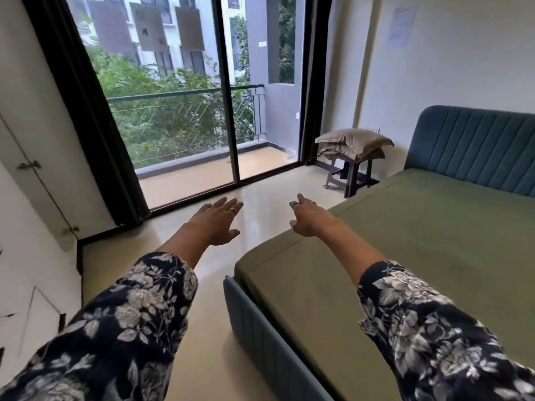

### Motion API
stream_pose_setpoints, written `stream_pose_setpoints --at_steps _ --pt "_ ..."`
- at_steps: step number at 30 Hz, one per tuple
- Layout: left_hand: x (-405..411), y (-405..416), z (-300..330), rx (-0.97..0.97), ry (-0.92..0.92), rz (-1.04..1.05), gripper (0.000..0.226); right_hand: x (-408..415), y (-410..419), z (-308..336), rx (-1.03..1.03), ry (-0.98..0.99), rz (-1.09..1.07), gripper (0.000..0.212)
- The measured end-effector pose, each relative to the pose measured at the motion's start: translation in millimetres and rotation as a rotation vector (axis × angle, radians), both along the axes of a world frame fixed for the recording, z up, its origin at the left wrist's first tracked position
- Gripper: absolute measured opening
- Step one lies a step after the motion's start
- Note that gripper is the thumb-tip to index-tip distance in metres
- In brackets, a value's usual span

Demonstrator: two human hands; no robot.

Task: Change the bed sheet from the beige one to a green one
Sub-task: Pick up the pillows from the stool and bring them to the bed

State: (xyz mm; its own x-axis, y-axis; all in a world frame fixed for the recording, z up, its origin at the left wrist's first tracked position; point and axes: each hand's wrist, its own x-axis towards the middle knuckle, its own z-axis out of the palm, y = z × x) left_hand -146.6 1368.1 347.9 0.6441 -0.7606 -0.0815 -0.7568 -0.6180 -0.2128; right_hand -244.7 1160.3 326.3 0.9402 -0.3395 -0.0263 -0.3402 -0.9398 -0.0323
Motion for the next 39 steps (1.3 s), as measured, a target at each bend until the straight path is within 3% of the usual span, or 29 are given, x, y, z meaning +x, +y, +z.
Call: stream_pose_setpoints --at_steps 8,17,23,30,39 --pt "128.3 -73.7 -20.4 0.04 0.055 -0.122 0.073 106.5 -70.5 -8.4 0.075 0.123 -0.127 0.054" --pt "261.6 -172.4 -11.8 0.017 -0.029 -0.357 0.074 217.6 -131.9 2.6 0.096 0.0 -0.332 0.057" --pt "377.3 -213.0 -1.6 -0.049 -0.048 -0.564 0.074 349.4 -126.1 -6.4 0.132 -0.107 -0.441 0.062" --pt "541.9 -242.5 -19.0 -0.021 0.048 -0.528 0.076 457.1 -150.9 -27.9 0.117 0.005 -0.503 0.06" --pt "621.7 -356.4 -26.2 -0.065 0.004 -0.818 0.071 532.1 -258.8 -13.8 0.156 -0.051 -0.674 0.061"
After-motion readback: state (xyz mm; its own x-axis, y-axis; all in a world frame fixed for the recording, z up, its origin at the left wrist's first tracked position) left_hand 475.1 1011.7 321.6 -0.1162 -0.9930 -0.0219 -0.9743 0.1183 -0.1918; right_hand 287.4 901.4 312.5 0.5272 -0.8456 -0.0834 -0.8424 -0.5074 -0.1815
